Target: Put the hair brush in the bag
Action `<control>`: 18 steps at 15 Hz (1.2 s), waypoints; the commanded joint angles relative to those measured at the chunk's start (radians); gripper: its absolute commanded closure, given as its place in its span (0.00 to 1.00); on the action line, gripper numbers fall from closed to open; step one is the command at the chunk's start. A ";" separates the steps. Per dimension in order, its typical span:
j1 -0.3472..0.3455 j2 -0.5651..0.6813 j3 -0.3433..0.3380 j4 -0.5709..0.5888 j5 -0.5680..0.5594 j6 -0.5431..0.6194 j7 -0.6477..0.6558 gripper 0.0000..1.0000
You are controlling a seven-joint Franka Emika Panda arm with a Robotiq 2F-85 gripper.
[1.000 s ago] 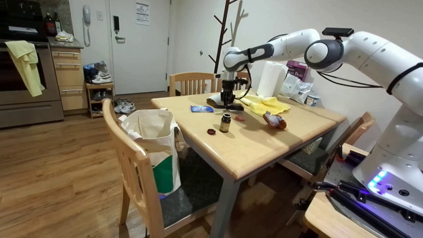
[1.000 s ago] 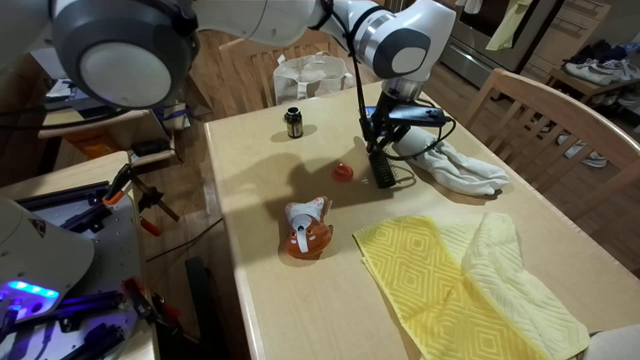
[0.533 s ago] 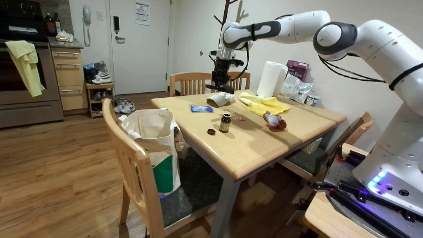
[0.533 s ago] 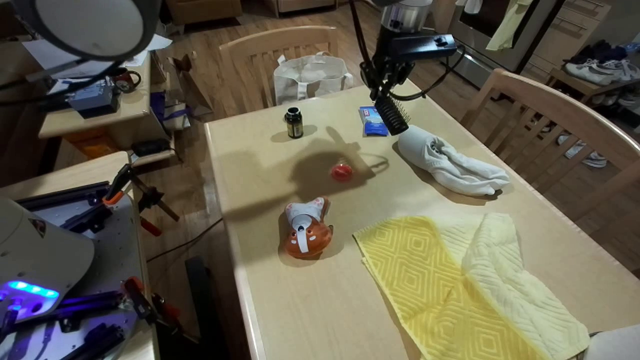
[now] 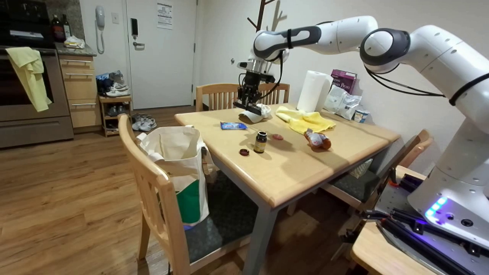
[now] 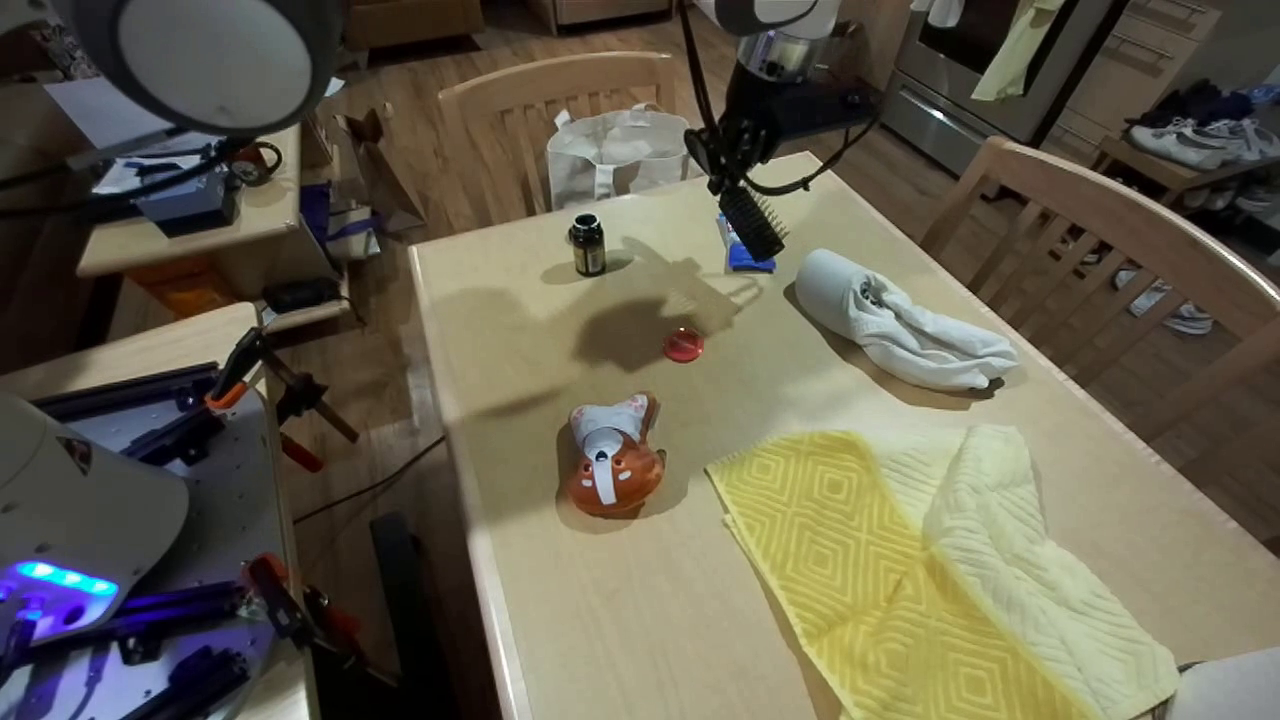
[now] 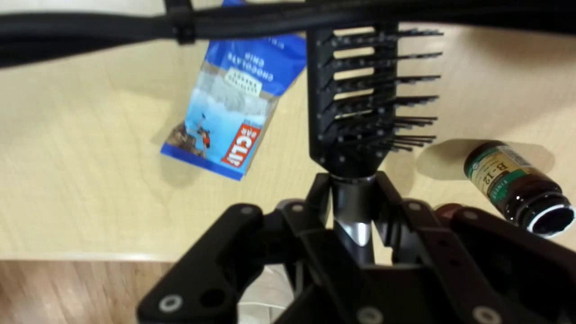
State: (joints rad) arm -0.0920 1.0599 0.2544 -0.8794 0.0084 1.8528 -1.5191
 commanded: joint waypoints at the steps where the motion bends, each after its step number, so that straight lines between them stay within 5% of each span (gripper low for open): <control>1: 0.077 0.033 0.022 0.095 0.038 -0.046 -0.120 0.89; 8: 0.126 0.007 0.118 0.129 0.008 -0.098 -0.361 0.89; 9: 0.154 -0.007 0.098 0.092 0.013 -0.064 -0.253 0.74; 11: 0.145 -0.007 0.098 0.095 0.013 -0.067 -0.308 0.74; 12: 0.137 -0.006 0.098 0.095 0.013 -0.067 -0.322 0.89; 18: 0.199 0.102 0.253 0.207 0.155 -0.139 -0.366 0.89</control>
State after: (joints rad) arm 0.0626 1.0892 0.4408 -0.7774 0.1087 1.7636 -1.8591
